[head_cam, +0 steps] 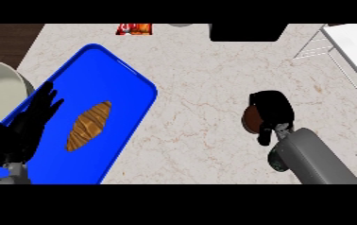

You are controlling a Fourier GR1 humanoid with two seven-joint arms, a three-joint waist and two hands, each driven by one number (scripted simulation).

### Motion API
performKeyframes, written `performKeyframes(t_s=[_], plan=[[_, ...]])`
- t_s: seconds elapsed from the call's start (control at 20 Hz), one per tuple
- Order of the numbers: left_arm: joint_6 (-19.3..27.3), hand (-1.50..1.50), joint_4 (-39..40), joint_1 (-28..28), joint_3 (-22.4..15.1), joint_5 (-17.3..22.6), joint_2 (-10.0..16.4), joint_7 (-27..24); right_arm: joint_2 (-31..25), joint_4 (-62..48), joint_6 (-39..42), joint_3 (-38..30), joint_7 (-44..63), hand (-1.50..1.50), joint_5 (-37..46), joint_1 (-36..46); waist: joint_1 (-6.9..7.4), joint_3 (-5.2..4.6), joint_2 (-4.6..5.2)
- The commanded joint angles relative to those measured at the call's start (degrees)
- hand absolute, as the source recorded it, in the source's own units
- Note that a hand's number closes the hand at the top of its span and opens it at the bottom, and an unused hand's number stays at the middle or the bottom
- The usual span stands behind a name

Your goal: Pick the cupcake from the placemat and place it in the tiered shelf

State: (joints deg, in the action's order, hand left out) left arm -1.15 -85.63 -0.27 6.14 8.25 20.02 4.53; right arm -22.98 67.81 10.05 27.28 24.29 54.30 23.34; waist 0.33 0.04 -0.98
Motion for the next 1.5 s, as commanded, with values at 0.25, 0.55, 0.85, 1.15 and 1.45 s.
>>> performKeyframes(t_s=[0.25, 0.55, 0.85, 1.15, 1.45], plan=[[0.6, 0.0, 1.6, -0.1, -0.1, -1.6, -0.9, 4.2, 1.3, 1.4, -7.6, 0.0, -2.4, 1.5, 6.8, -1.9, -0.3, -0.02, 0.98], [0.5, 0.0, 1.7, 2.6, 1.1, -0.8, -1.1, 0.9, 2.2, -3.6, -7.9, -21.8, 23.4, 1.5, 0.5, 5.2, -1.03, -0.06, 1.3], [-2.1, 0.0, 1.4, 4.1, 0.4, -0.7, -0.4, -0.1, 3.4, -8.0, -13.2, -28.9, 39.9, 1.5, 4.5, 15.3, 1.13, -0.08, 1.26], [1.1, 0.0, 0.2, 2.4, -0.5, -2.3, -2.2, 3.5, 2.9, -1.6, -11.3, -31.5, 46.3, 1.5, 7.8, 21.4, -0.22, -0.07, 0.79], [-1.2, 0.0, 6.8, -0.5, 2.1, -1.1, -0.5, 1.3, 7.4, 10.8, -13.6, -33.2, 51.0, 1.5, 12.0, 24.1, -1.1, -0.13, 0.71]])
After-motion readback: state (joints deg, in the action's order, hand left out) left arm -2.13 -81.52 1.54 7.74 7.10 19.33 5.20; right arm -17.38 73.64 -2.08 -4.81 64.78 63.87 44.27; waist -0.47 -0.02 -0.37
